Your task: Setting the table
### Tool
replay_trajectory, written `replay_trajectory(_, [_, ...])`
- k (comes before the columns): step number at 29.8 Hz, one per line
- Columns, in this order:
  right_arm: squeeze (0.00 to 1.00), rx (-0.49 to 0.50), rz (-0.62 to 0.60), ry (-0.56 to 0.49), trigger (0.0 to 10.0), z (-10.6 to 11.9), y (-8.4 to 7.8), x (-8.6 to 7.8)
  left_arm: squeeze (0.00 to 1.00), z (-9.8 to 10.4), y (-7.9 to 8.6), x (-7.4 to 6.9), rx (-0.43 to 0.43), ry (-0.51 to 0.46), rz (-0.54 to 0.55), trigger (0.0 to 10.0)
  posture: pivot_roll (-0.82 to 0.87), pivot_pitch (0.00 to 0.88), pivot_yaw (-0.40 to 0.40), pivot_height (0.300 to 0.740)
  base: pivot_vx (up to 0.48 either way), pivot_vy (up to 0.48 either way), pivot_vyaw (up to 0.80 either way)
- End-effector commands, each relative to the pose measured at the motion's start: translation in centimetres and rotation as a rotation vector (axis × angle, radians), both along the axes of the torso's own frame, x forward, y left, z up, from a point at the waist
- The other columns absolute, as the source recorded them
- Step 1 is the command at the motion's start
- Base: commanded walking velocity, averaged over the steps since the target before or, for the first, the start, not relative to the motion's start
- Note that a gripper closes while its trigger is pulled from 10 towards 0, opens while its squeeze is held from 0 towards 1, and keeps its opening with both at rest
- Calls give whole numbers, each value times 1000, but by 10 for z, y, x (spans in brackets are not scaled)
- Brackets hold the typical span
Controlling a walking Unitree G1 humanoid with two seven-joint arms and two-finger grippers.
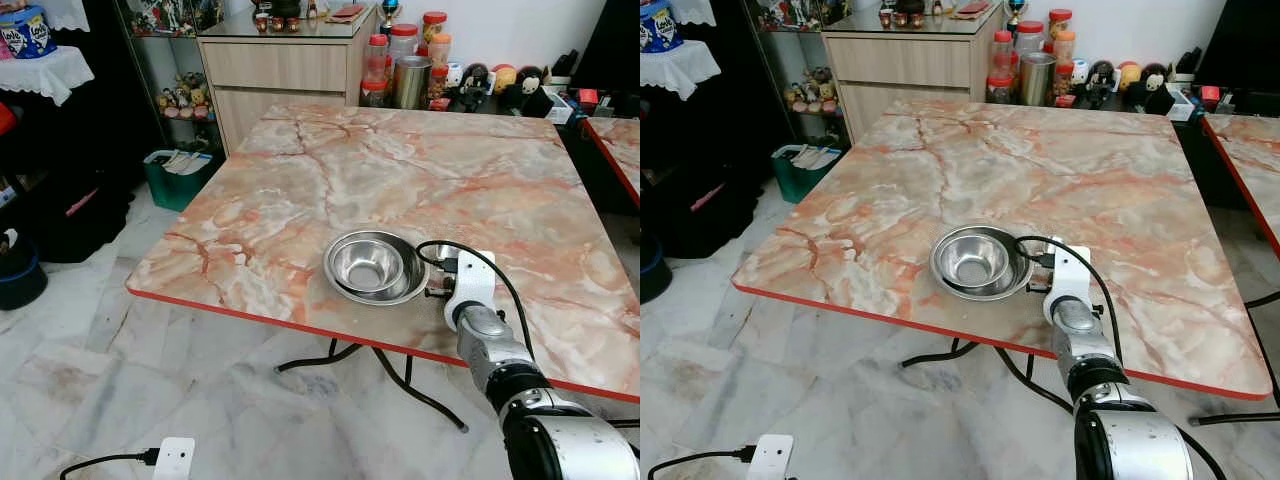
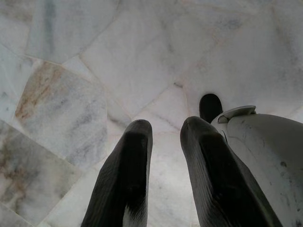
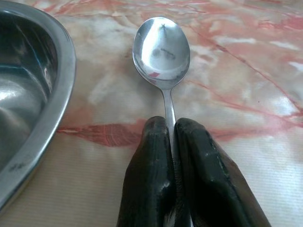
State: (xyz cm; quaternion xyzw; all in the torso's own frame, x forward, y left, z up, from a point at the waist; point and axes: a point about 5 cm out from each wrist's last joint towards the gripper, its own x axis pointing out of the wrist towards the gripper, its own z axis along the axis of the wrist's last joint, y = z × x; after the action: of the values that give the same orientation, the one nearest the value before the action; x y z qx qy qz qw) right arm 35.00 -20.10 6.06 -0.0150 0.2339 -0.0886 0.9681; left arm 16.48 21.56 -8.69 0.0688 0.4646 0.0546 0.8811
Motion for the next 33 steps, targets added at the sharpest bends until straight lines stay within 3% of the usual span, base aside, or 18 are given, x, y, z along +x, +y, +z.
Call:
replay_trajectory(1, [0, 3, -6, 1, 10000, 3, 0, 2, 0, 0, 2, 0, 7, 5, -3, 10000, 75, 0, 32, 740, 0, 0, 0])
replay_trajectory(33, [0, -23, 82, 52, 10000, -4, 5, -1, 0, 1, 1, 1, 5, 3, -4, 10000, 78, 0, 31, 740, 0, 0, 0])
